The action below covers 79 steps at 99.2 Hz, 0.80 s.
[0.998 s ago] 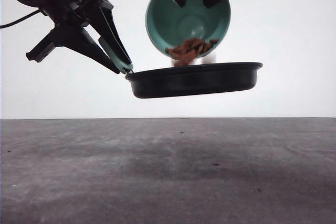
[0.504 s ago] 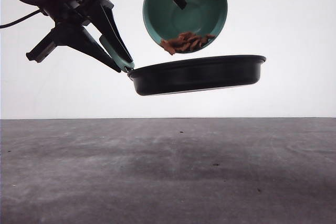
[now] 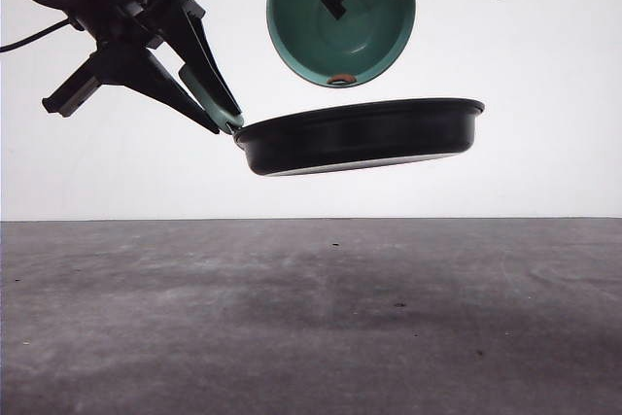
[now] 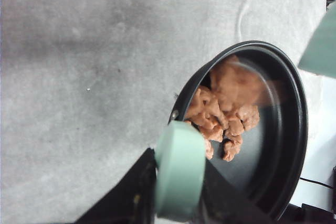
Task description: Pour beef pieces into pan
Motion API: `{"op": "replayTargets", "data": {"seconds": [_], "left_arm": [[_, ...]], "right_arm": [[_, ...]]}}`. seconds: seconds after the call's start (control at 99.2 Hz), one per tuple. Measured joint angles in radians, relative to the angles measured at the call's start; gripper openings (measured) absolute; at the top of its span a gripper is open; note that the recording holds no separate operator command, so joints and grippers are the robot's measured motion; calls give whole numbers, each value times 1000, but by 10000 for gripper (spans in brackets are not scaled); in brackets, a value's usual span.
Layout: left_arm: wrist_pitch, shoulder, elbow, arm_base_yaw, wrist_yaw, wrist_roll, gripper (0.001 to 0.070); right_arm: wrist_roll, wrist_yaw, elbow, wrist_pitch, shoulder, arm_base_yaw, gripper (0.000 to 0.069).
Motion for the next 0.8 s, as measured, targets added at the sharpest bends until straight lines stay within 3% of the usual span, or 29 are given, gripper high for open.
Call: {"op": "replayTargets", "data": {"seconds": [0.323, 0.484, 0.615, 0.797], "left_arm": [[5, 0, 0, 14, 0, -1, 55], [5, 0, 0, 31, 0, -1, 55], [8, 0, 0, 41, -7, 5, 55], [10, 0, 0, 66, -16, 40, 55]], "right_arm": [[-44, 0, 0, 13, 0, 1, 18], [-46, -47, 0, 64, 0, 0, 18], [96, 6, 0, -34, -16, 0, 19], [433, 23, -3, -232, -116, -8, 19]]}}
